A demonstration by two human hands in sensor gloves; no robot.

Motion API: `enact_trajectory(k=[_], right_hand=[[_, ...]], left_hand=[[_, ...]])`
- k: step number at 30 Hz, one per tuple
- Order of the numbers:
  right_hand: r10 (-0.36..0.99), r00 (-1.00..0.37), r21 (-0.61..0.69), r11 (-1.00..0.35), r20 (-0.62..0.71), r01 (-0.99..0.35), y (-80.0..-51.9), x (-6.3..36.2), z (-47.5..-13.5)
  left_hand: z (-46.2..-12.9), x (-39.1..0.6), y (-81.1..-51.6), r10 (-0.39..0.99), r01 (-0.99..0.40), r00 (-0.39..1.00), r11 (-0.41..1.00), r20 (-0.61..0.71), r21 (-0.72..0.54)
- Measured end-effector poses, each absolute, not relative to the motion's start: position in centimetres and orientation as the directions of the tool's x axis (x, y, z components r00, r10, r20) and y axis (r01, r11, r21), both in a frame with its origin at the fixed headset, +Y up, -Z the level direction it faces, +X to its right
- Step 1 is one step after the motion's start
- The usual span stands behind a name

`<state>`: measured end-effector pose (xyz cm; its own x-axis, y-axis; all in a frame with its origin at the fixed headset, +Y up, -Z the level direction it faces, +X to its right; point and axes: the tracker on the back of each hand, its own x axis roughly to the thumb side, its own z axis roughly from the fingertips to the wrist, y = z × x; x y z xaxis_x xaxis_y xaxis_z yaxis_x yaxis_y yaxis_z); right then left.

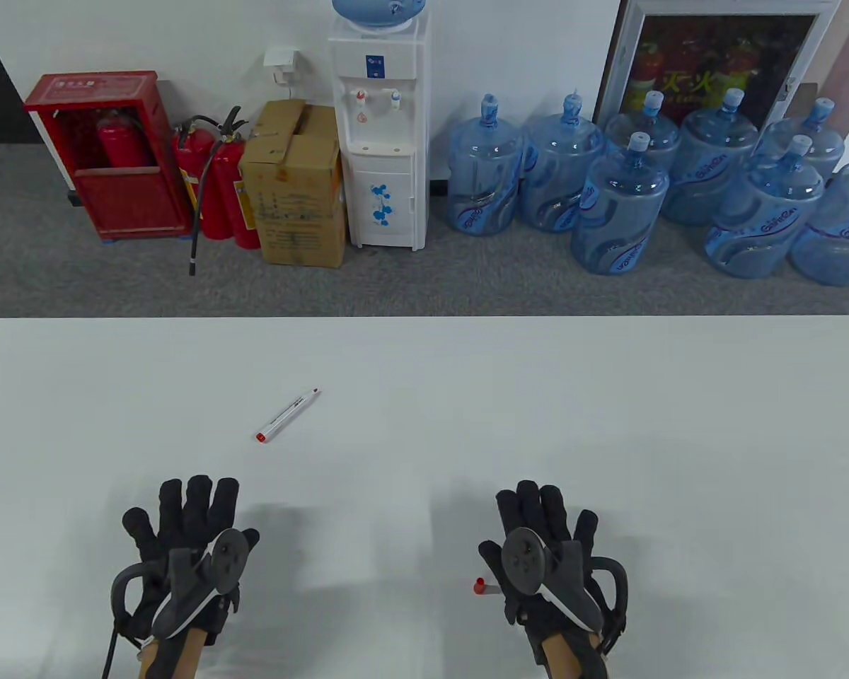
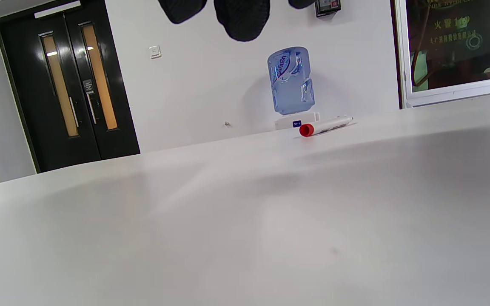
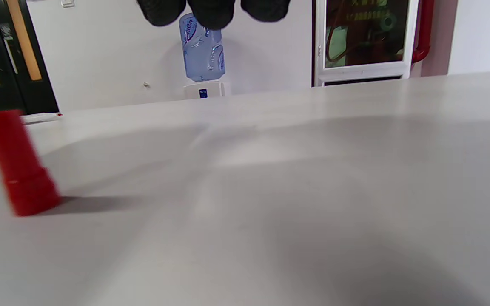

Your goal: Insert the marker cap back onto the marker

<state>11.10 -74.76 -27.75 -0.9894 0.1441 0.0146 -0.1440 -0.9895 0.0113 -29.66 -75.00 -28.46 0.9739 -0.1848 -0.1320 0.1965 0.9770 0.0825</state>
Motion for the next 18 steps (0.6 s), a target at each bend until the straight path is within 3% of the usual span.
enact_trajectory(k=[6,13,18], right_hand=[[0.119,-0.989,0.028,-0.993,0.091,-0.116,-74.6,9.5,-27.4],[-0.063,-0.981,0.02,-0.998,0.181,0.068,-74.6,7.1,-27.0],[-0.106,-0.973,0.013,-0.994,0.203,0.111,-74.8,6.3,-26.9]], left_hand=[[-28.5,-29.6,-75.0,-0.186,0.197,0.974,0.977,-0.129,0.081],[-28.4,-29.4,-75.1,-0.194,0.202,0.973,0.978,-0.128,0.058],[-28.4,-29.4,-75.1,-0.194,0.201,0.973,0.978,-0.128,0.048]])
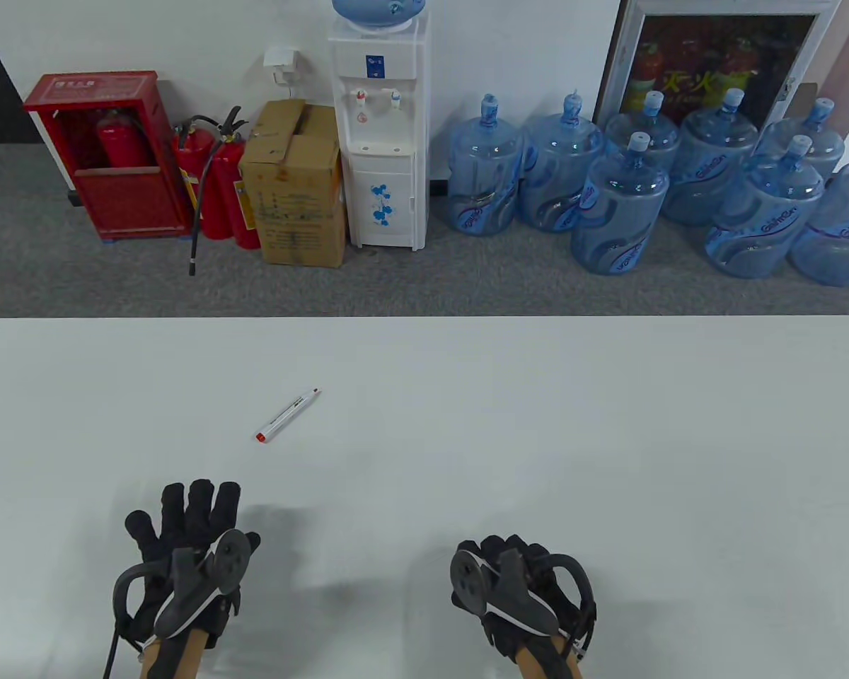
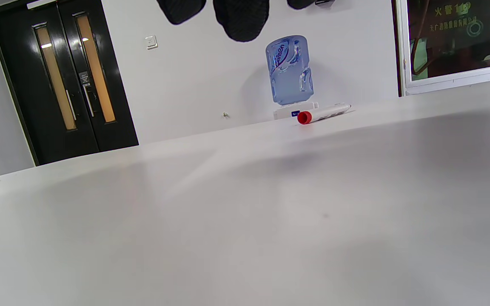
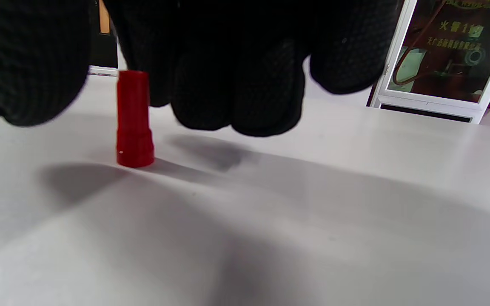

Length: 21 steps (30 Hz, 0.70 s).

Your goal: Insert the marker cap back onto the marker

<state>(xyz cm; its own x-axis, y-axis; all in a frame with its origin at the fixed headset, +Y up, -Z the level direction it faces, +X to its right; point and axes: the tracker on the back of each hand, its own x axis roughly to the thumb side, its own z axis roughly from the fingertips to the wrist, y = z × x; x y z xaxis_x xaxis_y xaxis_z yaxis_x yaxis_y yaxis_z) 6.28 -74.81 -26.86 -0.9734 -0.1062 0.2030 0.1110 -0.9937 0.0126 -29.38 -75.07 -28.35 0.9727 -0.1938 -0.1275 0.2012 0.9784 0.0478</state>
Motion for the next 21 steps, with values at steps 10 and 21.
enact_trajectory(k=[10,21], right_hand=[[-0.009,-0.975,0.016,-1.0,0.223,0.013,-75.0,6.4,-27.0],[0.802,-0.597,0.18,-0.589,0.009,-0.788,-73.9,8.8,-30.5]], left_hand=[[-28.4,-29.4,-75.1,-0.188,0.195,0.974,0.98,-0.126,0.043],[-28.2,-29.1,-75.2,-0.169,0.175,0.979,0.984,-0.113,0.045]])
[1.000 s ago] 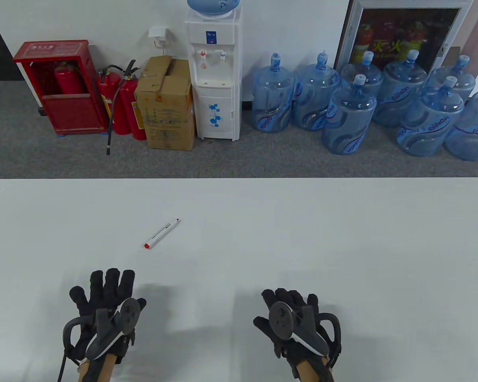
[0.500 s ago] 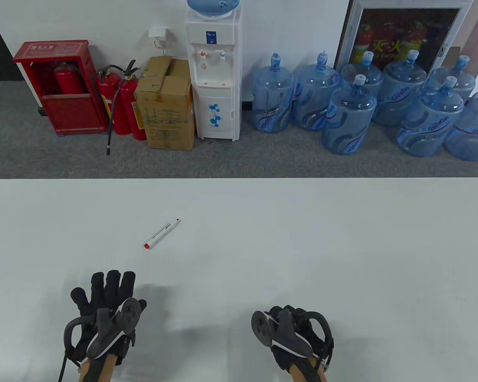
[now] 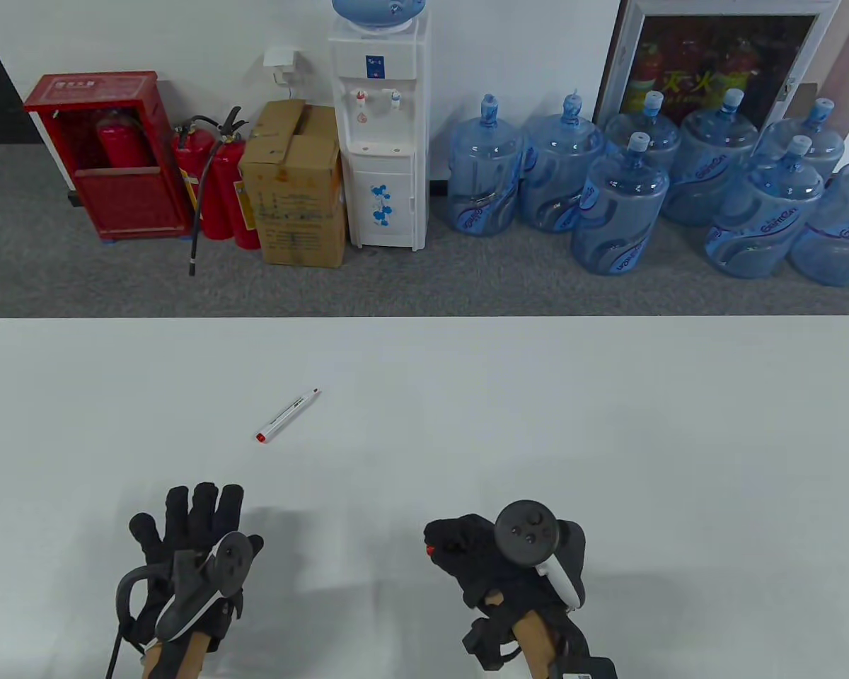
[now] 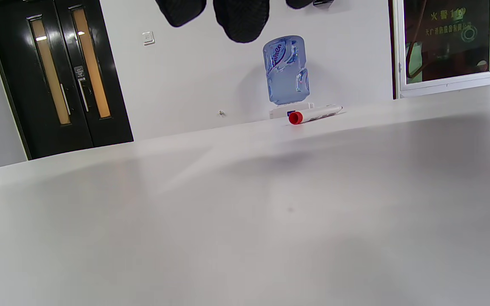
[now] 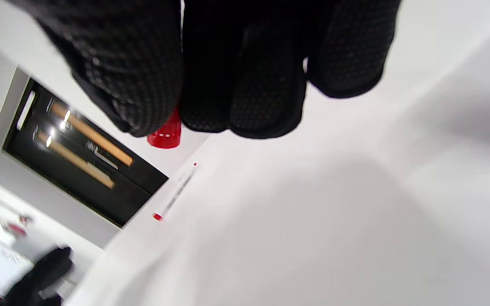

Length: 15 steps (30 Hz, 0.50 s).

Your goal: Insert the marker cap back onto the marker

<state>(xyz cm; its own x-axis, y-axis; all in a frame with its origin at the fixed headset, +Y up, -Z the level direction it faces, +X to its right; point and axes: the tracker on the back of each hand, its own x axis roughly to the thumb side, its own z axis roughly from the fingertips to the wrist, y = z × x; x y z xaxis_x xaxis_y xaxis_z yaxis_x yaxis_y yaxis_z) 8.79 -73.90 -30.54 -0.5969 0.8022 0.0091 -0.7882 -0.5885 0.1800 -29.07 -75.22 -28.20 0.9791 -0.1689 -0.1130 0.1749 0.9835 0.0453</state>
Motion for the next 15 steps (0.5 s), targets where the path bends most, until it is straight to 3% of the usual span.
enact_trajectory(k=[3,8,15], right_hand=[[0.877,-0.476,0.148,-0.463,-0.067,-0.874,-75.0,8.7,-31.3],[0.946,-0.319,0.125,-0.309,-0.063,-0.943,-76.9,8.4,-31.5],[0.942,-0.329,0.121,-0.319,-0.072,-0.94,-77.3,9.8,-31.0]], left_hand=[[-28.2,-29.1,-75.2,-0.166,0.172,0.98,0.984,-0.113,0.044],[-28.3,-29.0,-75.4,-0.158,0.163,0.981,0.986,-0.114,0.035],[-30.5,-29.2,-75.3,-0.085,0.091,0.986,0.995,-0.146,0.031]])
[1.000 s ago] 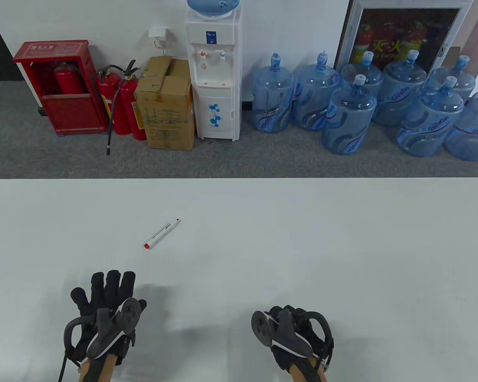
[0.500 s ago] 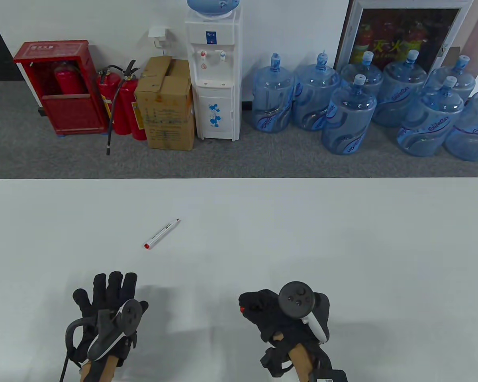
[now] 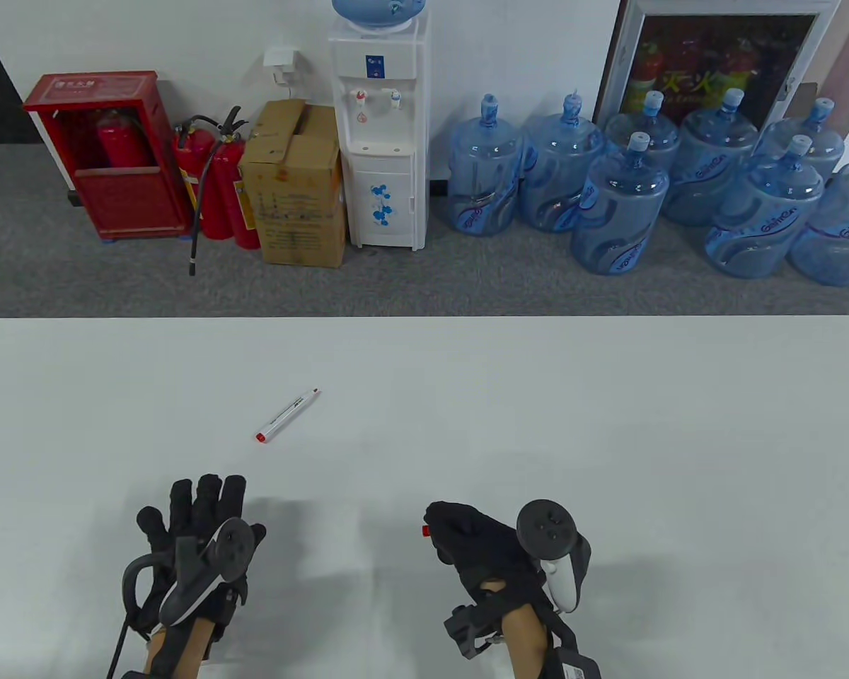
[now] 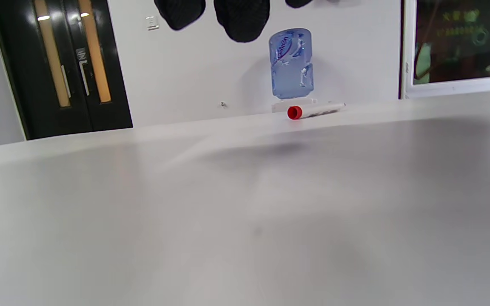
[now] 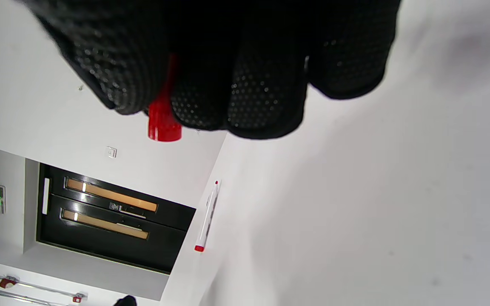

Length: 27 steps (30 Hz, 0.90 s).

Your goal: Insert the marker cap back onto the marker

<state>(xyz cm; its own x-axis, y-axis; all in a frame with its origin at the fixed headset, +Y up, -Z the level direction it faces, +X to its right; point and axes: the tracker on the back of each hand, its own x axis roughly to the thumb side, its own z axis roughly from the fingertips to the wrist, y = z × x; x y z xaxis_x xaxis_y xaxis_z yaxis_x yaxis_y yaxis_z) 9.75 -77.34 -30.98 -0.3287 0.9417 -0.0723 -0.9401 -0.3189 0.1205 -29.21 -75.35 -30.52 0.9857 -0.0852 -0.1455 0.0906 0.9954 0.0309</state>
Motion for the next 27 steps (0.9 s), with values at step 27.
enact_trajectory(k=[27], right_hand=[[0.954,-0.296,0.161,-0.285,-0.055,-0.945,-77.5,11.2,-31.2]], left_hand=[[-45.7,-26.1,-76.1,-0.288,0.248,0.935,0.948,-0.206,-0.201]])
